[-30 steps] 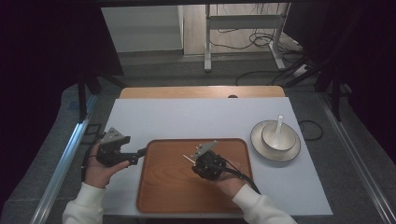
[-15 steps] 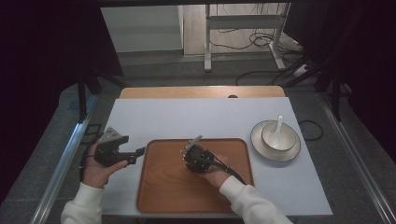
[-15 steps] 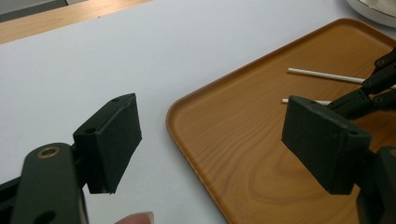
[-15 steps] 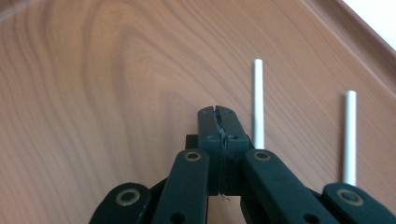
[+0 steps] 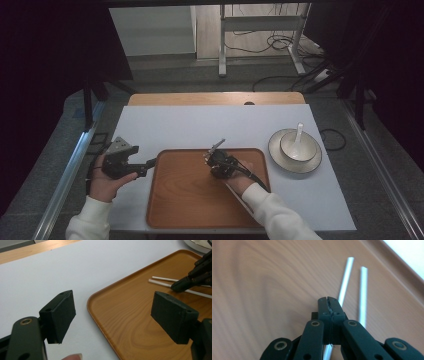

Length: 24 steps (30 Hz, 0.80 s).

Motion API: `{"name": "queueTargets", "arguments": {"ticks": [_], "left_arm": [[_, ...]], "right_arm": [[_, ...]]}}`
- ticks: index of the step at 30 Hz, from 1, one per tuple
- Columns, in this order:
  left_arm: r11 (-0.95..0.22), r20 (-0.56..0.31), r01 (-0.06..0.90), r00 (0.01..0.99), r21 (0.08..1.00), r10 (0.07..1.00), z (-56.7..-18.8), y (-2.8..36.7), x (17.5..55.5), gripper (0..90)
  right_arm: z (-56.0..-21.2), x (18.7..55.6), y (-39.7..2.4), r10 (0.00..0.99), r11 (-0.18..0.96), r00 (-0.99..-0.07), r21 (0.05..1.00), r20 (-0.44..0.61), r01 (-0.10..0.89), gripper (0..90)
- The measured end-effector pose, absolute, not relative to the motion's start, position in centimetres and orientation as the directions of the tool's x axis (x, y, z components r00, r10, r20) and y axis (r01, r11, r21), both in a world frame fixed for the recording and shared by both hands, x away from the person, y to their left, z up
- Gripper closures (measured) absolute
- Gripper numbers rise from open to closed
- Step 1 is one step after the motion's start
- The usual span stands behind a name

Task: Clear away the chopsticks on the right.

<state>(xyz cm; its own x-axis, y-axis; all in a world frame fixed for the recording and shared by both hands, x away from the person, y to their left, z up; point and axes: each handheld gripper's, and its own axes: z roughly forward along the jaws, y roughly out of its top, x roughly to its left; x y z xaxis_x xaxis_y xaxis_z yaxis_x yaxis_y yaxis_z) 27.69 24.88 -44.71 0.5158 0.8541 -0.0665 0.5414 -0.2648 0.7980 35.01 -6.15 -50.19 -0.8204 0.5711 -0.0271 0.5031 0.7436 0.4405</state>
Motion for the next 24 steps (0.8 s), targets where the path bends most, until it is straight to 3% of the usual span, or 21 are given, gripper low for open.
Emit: {"name": "queueTargets", "arguments": {"ticks": [19, 24], "left_arm": [[-0.268, -0.064, 0.540, 0.518, 0.798, 0.853, -44.7, 24.7, 27.7, 19.6], [-0.270, -0.062, 0.542, 0.517, 0.796, 0.854, -44.7, 24.7, 27.7, 19.6]], "right_arm": [[-49.9, 35.8, -10.9, 0.635, 0.706, -0.772, 0.438, -0.043, 0.556, 90.0], [-49.9, 33.8, -9.9, 0.582, 0.728, -0.813, 0.440, 0.009, 0.526, 90.0]]}}
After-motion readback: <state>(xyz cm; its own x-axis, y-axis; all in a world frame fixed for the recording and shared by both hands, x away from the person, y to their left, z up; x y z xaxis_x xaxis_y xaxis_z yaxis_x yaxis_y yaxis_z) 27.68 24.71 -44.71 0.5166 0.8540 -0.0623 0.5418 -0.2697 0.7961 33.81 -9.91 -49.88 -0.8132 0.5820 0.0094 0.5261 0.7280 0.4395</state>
